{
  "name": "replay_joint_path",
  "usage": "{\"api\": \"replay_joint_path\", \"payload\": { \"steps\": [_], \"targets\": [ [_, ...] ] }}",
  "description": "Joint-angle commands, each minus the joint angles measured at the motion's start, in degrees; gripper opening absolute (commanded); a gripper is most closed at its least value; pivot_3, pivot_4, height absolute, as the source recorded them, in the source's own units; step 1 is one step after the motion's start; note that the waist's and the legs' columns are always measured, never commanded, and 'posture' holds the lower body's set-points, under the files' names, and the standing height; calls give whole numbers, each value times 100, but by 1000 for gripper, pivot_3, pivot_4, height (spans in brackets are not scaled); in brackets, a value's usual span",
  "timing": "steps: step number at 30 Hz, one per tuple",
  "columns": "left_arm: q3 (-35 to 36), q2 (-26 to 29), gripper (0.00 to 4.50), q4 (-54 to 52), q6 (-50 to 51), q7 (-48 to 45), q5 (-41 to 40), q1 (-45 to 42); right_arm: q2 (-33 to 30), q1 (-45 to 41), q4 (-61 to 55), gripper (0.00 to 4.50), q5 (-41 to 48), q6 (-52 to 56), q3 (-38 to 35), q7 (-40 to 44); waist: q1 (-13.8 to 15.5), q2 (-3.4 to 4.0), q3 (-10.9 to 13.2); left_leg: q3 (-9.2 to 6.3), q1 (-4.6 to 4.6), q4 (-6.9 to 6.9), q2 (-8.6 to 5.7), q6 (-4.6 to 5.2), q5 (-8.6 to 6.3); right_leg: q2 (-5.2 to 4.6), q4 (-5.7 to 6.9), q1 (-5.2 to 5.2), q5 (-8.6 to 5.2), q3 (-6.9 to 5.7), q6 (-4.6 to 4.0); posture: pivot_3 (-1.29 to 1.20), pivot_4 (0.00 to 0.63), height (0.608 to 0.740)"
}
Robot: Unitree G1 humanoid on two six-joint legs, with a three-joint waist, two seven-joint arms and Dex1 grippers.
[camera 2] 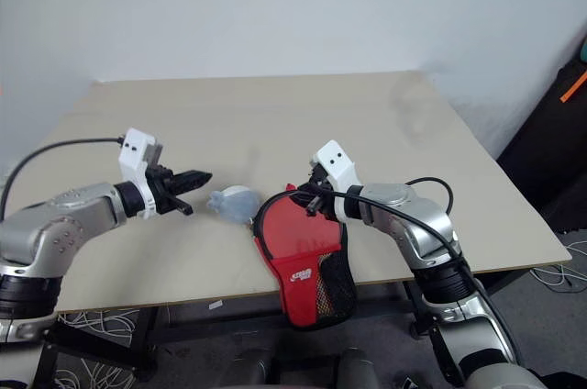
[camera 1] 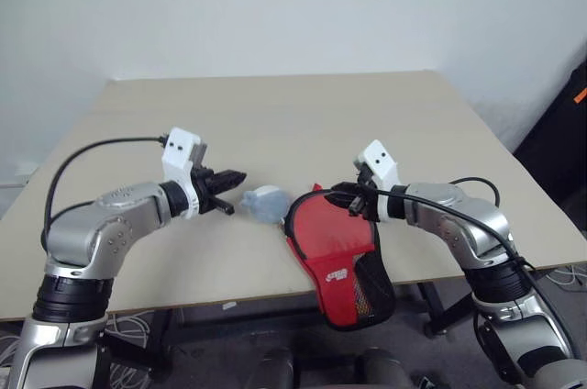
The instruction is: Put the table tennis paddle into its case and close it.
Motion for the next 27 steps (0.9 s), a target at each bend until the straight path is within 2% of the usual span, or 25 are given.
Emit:
{"api": "replay_joint_path", "payload": {
  "steps": [1, 9, 16, 19, 23, 27],
  "targets": [
    [11, -222, 0, 172, -407, -331, 271, 51, 188, -50, 197, 209, -235, -209, 173, -141, 1, -1, 0, -1, 1, 1, 1, 0, 1, 0, 1, 0, -2, -1, 4, 0, 0, 698],
    [89, -817, 0, 1023, -752, -637, 639, -52, 466, 75, 839, 209, -598, -651, 472, -129, 0, 0, -1, -4, 3, 1, 0, 1, 6, 1, 10, -1, 3, -2, -3, 0, 0, 698],
    [510, -1194, 0, 1157, -370, -893, 283, -147, 546, 214, 1185, 209, -872, -863, 635, -80, -2, 0, -2, -7, 4, 5, -1, 3, 7, 0, 18, 0, 3, -2, -2, 0, 0, 698],
    [756, -1191, 882, 1067, -154, -952, 87, -169, 575, 248, 1199, 157, -920, -862, 631, -71, -12, 0, -2, -8, 5, 4, 0, 3, 7, 2, 21, -1, 2, -2, -2, 0, 0, 698],
    [1197, -1021, 2276, 1058, 98, -1044, -207, -280, 612, 325, 1173, 157, -953, -829, 648, -65, -15, -1, -2, -9, 4, 6, -1, 3, 8, 1, 29, -4, 2, -2, -2, 0, 0, 698],
    [1391, -859, 3692, 1273, 119, -1101, -163, -406, 656, 388, 1169, 157, -1000, -813, 688, -48, -15, 0, -2, -11, 10, 8, -1, 1, 8, 2, 53, -7, -5, -2, 6, 0, 0, 698]
  ]
}}
